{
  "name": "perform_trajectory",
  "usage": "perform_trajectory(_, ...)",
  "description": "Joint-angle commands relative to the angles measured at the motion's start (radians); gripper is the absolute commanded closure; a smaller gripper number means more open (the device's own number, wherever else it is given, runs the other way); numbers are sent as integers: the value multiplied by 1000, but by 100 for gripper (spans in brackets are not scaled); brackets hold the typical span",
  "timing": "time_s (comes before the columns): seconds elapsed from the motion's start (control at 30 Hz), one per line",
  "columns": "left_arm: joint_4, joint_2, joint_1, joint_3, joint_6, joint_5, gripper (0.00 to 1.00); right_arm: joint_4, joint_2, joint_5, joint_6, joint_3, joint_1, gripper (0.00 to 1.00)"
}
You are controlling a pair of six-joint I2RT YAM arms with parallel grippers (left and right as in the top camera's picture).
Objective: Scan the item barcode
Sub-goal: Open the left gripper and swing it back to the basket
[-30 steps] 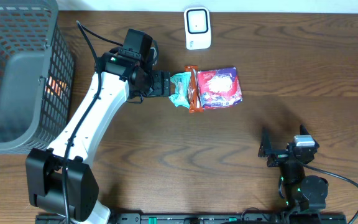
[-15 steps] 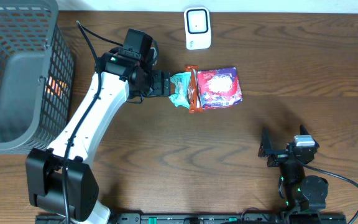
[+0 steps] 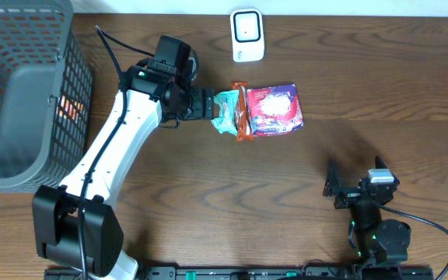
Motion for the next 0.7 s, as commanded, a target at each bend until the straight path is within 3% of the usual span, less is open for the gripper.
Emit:
perform_trajectory(0.0, 17, -23, 30, 11, 8, -17, 4, -2, -5, -2, 13, -3, -6, 1)
perform_trajectory(0.47, 18, -170, 306, 269, -3, 50, 1, -2, -5, -2, 13, -3, -6, 1)
perform_trajectory(0.67, 110, -246, 439, 309, -3, 50, 2, -2, -5, -2, 13, -3, -6, 1)
